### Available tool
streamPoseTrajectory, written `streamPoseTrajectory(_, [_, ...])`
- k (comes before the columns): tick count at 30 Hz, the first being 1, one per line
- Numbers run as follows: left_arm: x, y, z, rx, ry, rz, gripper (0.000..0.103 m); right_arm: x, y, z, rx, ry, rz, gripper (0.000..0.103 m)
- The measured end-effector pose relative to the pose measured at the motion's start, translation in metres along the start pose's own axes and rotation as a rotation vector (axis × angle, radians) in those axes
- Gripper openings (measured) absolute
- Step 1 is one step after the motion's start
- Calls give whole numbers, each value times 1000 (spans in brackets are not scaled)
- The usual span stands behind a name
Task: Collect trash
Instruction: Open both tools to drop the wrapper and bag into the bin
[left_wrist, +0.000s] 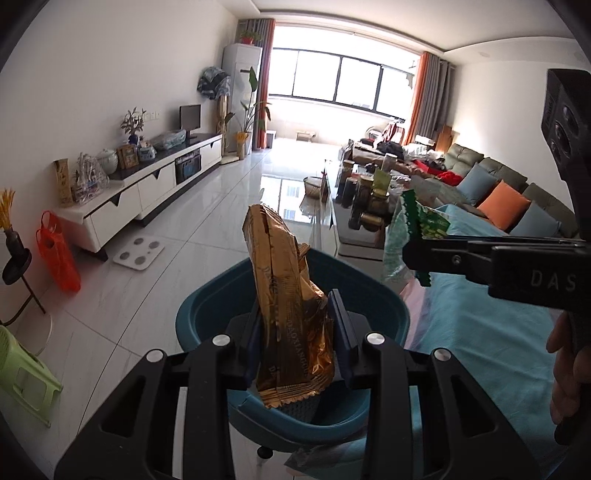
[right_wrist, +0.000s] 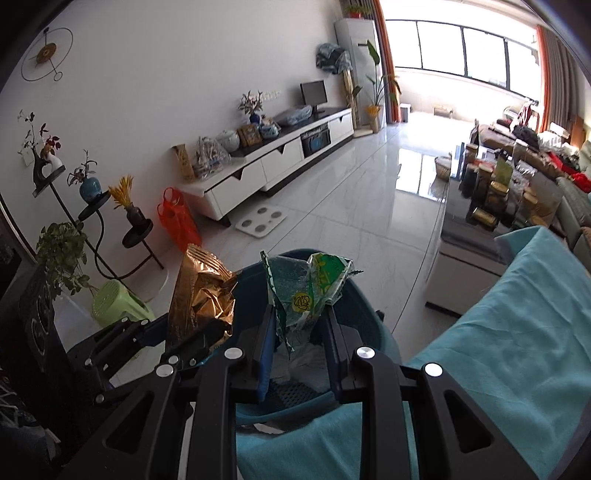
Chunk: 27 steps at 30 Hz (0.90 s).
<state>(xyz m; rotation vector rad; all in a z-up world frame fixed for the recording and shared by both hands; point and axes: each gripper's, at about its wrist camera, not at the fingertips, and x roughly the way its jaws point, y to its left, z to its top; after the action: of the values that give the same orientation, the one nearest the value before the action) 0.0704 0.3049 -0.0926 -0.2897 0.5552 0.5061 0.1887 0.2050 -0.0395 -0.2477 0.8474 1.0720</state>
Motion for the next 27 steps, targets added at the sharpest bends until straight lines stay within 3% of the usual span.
streamPoseTrajectory(5, [25,6,-12,-8,50,22,40,29,-1,2,30,79,22,25])
streamPoseTrajectory(8, [36,6,-19,-8,75,36,46,41,0,2,34,118,23,35])
streamPoseTrajectory(16, [44,5,-21,-3,73,41,65,47,-4,-2,72,114,24,46])
streamPoseTrajectory(24, [37,-3,-19,-3,49,55,92,40,-17,0,114,83,50,60])
streamPoseTrajectory(27, [29,-1,-17,-18,29,58,95,33,-21,-2,132,67,59,61])
